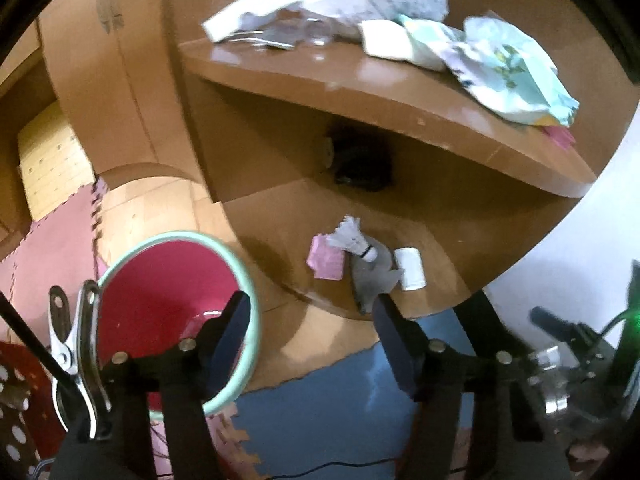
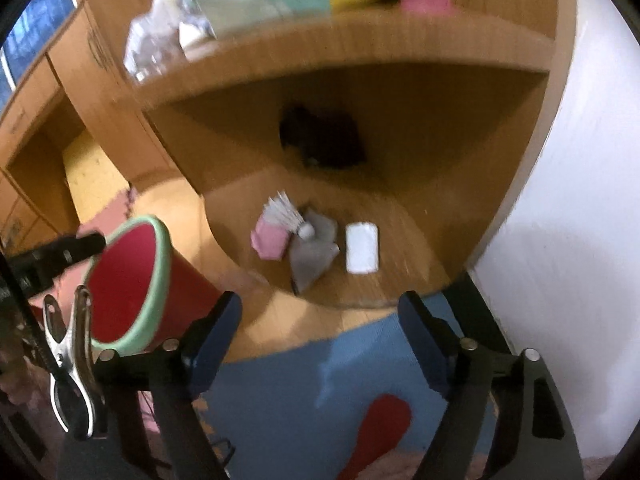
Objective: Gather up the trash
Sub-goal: 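Move both tools down toward the lower shelf items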
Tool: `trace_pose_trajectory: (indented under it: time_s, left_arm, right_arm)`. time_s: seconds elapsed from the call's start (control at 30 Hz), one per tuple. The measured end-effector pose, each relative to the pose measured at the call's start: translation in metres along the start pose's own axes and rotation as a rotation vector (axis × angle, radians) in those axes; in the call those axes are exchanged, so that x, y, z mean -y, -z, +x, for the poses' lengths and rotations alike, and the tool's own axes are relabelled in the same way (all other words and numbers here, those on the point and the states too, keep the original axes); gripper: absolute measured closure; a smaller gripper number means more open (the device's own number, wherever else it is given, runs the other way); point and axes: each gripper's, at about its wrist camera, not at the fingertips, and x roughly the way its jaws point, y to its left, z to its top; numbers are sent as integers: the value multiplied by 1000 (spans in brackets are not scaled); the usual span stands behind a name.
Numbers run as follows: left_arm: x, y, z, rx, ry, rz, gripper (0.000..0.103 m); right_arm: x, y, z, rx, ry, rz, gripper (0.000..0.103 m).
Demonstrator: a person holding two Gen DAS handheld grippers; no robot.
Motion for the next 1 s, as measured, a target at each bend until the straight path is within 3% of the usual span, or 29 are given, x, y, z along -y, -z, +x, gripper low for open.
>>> trace_pose_trajectory:
  time_s: [0.1,0.17,0.27,0.43,0.6,0.83,0.9,0.93,1.0]
  left_arm:
    - [14,-3,19,-32,0,17,50]
    - [21,-5,36,-63,11,25,71]
    - [34,-9,64,-97,20,44,77]
    - [54,-11,106,-128,19,98,77]
    - [53,-10,154,-189,2,46,77]
    - [40,-17,207,-193,-54,15,76]
    - [34,-19,220,-219,-56,-11,68]
    - [33,-19,228,-234,-65,-17,58]
    - [32,-19,240,-255,-79,-13,55]
  right_arm:
    - [2,1,18,-49,34,-9,34]
    - [4,2,32,-70,62,-5,42]
    - [7,3,56,-94,81,-1,51]
    - [21,1,91,-127,100,16,60]
    - [33,-1,124,-147,118,40,60]
    - [51,-1,168,-171,130,92,60]
    - [58,-2,179,-181,130,126,60]
    - [59,-4,184,-182,131,133,60]
    - [60,-7,192,-179,132,136,58]
